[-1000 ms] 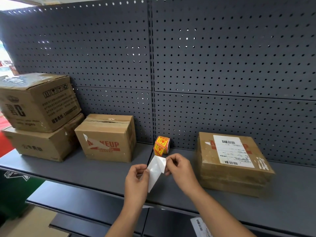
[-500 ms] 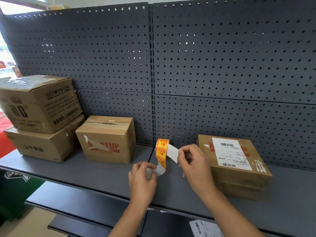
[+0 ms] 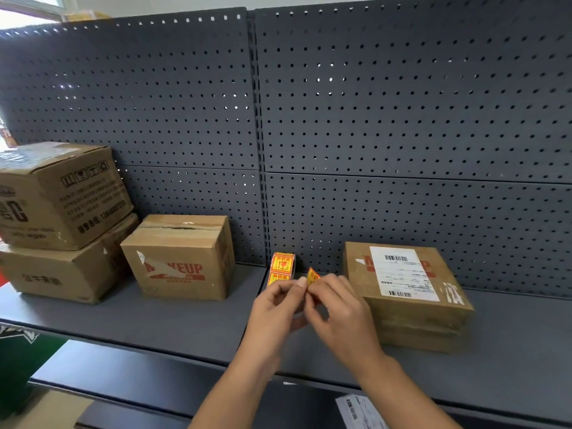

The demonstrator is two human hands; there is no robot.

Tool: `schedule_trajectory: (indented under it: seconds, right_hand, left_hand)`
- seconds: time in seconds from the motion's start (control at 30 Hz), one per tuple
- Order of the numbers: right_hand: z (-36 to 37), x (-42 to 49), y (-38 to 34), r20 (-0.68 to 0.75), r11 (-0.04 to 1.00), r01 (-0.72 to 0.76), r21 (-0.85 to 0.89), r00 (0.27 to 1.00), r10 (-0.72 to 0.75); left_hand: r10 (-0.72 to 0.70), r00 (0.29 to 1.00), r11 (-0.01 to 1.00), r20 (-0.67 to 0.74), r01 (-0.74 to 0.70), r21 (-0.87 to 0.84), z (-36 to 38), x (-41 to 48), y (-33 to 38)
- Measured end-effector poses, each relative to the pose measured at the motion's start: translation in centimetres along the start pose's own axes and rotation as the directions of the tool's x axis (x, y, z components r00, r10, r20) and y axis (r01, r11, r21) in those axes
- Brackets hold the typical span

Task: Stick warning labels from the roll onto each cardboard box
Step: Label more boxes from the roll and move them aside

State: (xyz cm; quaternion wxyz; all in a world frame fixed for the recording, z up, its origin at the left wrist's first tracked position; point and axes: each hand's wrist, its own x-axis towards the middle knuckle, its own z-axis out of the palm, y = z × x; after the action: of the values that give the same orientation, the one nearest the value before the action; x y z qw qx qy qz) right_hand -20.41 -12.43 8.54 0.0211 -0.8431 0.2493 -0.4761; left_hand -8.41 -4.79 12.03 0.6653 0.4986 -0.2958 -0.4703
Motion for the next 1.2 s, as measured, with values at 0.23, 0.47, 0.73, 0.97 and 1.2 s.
schedule_trajectory:
  seconds: [0.23, 0.47, 0.73, 0.97, 1.2]
  right_hand:
    - [-1.6, 0.2, -0.1, -0.042, 0.930, -0.259, 0.259, 0.959, 0.279]
    - [-3.9, 1.2, 0.1, 0.364, 0.295, -0.693, 0.658, 0.636, 0.681]
    - [-5.2, 1.0, 0.4, 0.202, 0.513, -0.630, 0.583, 0.724, 0.659]
    - [-6.8, 0.5, 0.3, 0.110, 0.562, -0.572, 0.598, 0.752, 0.649]
    - [-9.8, -0.2, 2.0, 0.120, 0.598, -0.559, 0.574, 0.780, 0.615]
  left_hand:
    - [-0.041, 0.997, 0.995, -0.064, 0.035, -0.091, 0.0, 0.2, 0.2]
    - [-0.007, 1.000, 0.984, -0.029, 0.002, -0.176, 1.0, 0.1, 0.2]
    - [-0.083, 0.997, 0.990, 0.002, 0.083, -0.113, 2.1, 0.2, -0.1]
    - [-0.036, 0.999, 0.992, -0.012, 0.038, 0.121, 3.0, 0.9, -0.1]
    - [0.169, 0.980, 0.907, 0.102, -0.195, 0.372, 5.2, 1.6, -0.7]
